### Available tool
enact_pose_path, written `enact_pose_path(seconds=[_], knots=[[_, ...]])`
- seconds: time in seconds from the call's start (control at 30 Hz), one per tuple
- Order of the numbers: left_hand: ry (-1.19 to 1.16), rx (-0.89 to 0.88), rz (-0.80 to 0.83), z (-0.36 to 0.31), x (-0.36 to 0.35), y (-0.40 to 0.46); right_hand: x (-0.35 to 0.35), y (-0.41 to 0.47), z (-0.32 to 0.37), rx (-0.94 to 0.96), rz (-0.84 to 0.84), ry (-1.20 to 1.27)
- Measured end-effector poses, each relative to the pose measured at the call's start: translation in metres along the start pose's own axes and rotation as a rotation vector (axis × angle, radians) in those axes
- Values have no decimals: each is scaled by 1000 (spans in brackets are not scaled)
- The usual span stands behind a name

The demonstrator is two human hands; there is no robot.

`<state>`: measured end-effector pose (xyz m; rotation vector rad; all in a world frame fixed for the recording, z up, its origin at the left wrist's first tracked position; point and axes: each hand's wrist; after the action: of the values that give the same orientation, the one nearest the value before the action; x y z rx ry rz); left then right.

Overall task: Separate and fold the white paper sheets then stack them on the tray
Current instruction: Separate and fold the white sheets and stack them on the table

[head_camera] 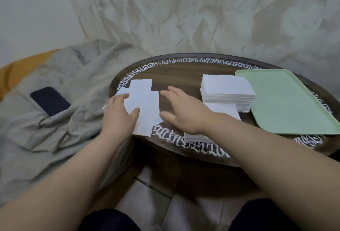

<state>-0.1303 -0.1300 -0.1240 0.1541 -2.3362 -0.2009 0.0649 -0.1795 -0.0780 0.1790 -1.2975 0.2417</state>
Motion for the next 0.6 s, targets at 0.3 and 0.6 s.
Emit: enact_pose_path(seconds=[0.3,0.6], knots=[[-685,653,135,62,16,25,-66,104,28,-211,215,91],[-500,439,96,62,2,44,-73,110,32,-36,252,-4]])
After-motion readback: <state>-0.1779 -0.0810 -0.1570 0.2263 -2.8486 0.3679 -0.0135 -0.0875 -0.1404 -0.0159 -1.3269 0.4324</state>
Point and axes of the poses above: each hand's wrist, its own y-axis towards the middle knuckle, its own x-axis out of the back of the hand, z = x × y, and after that the axes turned 6 degrees about -y, right-handed
